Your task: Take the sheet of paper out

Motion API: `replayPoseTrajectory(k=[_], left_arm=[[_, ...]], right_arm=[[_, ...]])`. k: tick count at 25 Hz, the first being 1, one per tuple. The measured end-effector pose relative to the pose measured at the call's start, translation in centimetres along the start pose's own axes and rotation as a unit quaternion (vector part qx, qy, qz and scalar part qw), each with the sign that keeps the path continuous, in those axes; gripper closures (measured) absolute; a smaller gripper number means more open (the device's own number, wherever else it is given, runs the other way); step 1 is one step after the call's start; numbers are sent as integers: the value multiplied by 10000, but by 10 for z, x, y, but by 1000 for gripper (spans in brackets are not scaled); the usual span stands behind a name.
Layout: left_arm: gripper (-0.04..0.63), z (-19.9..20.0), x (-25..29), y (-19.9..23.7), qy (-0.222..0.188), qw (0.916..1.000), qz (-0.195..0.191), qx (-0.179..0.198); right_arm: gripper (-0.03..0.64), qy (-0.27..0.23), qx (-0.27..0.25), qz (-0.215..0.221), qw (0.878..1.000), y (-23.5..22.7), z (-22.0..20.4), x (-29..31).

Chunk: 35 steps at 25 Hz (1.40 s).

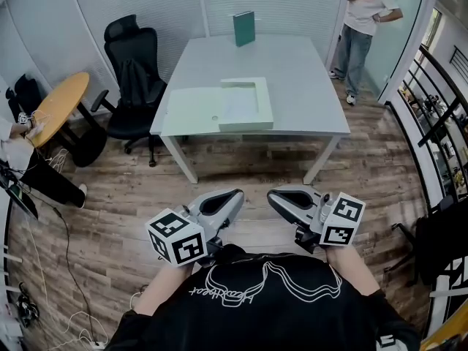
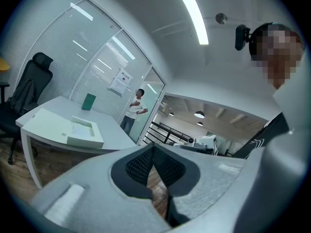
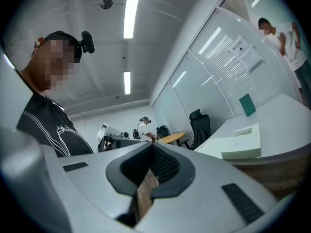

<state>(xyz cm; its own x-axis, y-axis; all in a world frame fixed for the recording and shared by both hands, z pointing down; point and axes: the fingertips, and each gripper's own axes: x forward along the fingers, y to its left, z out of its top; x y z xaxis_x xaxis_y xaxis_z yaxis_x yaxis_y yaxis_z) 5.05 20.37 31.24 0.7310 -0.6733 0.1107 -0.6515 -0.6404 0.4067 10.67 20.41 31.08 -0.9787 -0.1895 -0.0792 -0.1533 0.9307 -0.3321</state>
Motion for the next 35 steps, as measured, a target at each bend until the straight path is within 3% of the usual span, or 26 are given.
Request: replayPoseTrajectory(k=[12,22,28,35], left_arm=[[583,19,30,81,148,9997,-22,-201],[581,66,63,198,380,9983,-40,-435],[581,101,71,275,313,9978,-19,-580],[581,97,90,333,646,9952,-46,-728]], right_arm=[[609,-49,371,-246,9990,-77,0,42],[609,-49,644,-500,9967,-174,23,117],[609,-37,664,-673,9955,-229,38,171],[609,29,728,-901,9933,-274,35,198]])
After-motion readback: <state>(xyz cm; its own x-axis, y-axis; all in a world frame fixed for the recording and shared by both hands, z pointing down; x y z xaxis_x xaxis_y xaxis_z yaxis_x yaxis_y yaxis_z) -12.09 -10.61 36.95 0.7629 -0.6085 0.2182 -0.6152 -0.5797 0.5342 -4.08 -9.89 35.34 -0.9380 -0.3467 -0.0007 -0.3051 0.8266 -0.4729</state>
